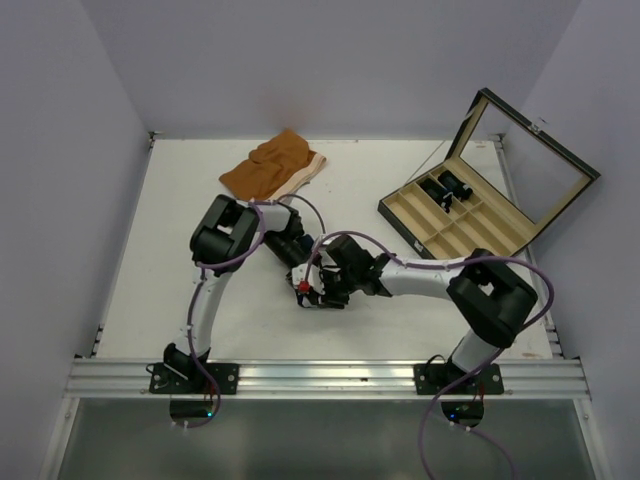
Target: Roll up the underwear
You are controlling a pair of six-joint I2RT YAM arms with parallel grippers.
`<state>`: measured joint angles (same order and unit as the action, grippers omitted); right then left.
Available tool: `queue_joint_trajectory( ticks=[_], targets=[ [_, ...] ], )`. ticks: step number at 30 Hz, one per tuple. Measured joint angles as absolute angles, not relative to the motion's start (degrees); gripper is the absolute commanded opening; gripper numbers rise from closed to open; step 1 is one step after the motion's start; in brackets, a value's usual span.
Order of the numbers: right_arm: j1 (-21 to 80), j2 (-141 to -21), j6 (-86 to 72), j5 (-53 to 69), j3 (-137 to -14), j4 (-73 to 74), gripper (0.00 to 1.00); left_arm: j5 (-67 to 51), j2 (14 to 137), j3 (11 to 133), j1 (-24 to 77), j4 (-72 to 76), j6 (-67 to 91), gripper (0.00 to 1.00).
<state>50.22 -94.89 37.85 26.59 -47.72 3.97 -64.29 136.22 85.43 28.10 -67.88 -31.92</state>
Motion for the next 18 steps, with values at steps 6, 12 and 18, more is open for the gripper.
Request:
queue_joint_trajectory(
  ticks=[6,12,18],
  targets=[
    [50.11,-97.76,38.85,29.63,-50.28,6.92,0.28,-64.29,134.93,83.0,27.46,-66.15,-30.92,0.17],
    [49.82,-100.88,38.04,31.77,-54.19,9.45,0.0,-63.44,131.55,79.11,26.3,-63.55,-30.48,0.26],
    [49.3,-104.75,35.53,36.03,-58.28,10.37,0.0,-59.77,119.24,71.35,22.92,-53.82,-29.89,0.36]
  ],
)
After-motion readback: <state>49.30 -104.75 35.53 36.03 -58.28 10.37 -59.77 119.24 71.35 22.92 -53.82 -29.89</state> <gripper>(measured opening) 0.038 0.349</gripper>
